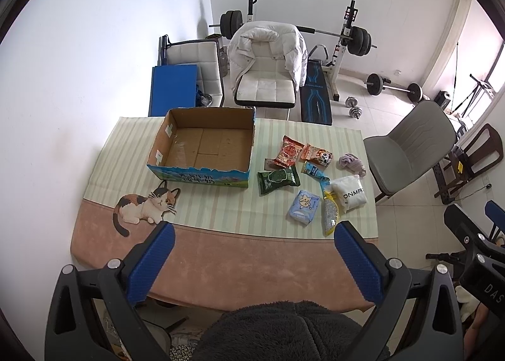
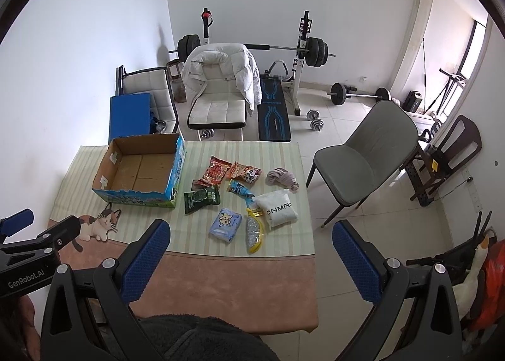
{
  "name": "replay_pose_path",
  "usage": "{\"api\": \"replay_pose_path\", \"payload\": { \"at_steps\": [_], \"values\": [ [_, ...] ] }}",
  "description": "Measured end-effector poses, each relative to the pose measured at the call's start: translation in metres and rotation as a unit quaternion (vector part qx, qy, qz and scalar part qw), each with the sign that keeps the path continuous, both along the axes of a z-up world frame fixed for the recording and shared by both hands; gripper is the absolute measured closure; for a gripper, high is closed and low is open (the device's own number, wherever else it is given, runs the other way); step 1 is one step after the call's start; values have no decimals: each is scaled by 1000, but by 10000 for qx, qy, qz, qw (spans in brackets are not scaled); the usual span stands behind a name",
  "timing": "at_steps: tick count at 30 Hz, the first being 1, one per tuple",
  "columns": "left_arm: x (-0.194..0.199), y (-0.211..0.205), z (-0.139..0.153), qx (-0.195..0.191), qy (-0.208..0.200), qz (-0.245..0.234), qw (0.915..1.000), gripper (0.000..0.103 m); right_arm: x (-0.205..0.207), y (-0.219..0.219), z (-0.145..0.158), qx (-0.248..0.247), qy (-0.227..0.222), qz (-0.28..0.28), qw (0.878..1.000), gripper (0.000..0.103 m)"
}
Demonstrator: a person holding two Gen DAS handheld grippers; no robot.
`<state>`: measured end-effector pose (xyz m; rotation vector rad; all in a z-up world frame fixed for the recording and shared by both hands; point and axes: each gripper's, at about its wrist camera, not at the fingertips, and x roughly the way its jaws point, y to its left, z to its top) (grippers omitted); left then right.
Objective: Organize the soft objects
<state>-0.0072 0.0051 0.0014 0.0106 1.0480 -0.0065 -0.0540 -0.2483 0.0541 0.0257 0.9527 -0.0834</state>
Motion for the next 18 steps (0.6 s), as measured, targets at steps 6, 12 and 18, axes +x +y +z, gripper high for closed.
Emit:
{"api": "replay_pose_path", "payload": {
  "at_steps": [6, 12, 18],
  "values": [
    [1, 1, -3, 16, -57, -3, 10000, 0, 2, -1, -5, 61, 23, 0, 10000, 0],
    [44, -7, -21, 192, -389, 95, 9990, 0, 36, -21, -20, -154, -100, -283, 9994, 0],
    [127, -23, -83, 643, 22, -195, 9977, 0, 108, -46, -84, -209, 463, -228, 9985, 0]
  ]
}}
